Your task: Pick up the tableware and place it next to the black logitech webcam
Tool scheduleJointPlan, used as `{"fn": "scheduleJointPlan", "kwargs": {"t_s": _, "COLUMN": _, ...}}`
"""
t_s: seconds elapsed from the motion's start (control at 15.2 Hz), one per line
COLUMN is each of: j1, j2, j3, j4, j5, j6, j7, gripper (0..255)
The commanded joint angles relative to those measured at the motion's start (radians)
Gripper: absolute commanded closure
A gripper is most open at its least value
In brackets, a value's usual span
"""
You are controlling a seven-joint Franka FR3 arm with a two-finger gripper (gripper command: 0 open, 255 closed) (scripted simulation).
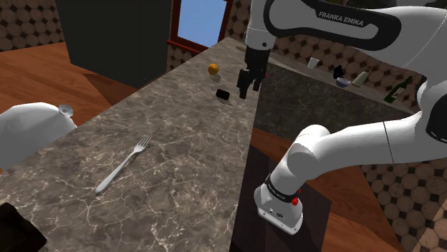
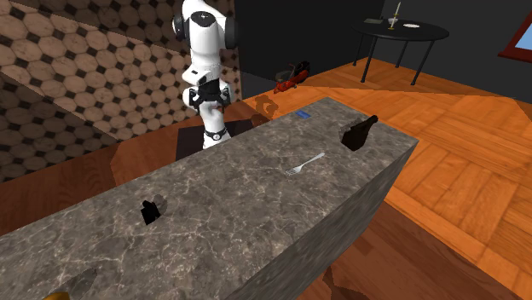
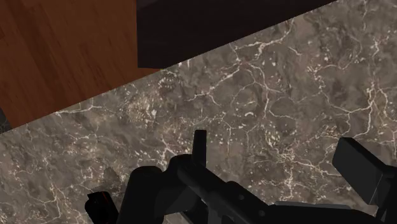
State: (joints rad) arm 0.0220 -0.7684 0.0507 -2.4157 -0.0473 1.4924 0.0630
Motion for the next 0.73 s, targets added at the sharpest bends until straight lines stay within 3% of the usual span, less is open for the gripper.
{"fn": "scheduleJointPlan", "kwargs": {"t_s": 0.0, "j1": 0.0, "j2": 0.0, "j3": 0.0, "j4": 0.0, "j5": 0.0, "j6": 0.0, "j7": 0.0, "gripper": 0}}
{"fn": "scheduleJointPlan", "kwargs": {"t_s": 0.66, "j1": -0.006, "j2": 0.01, "j3": 0.27, "j4": -0.115, "j5": 0.236, "j6": 0.192, "j7": 0.504, "gripper": 0}}
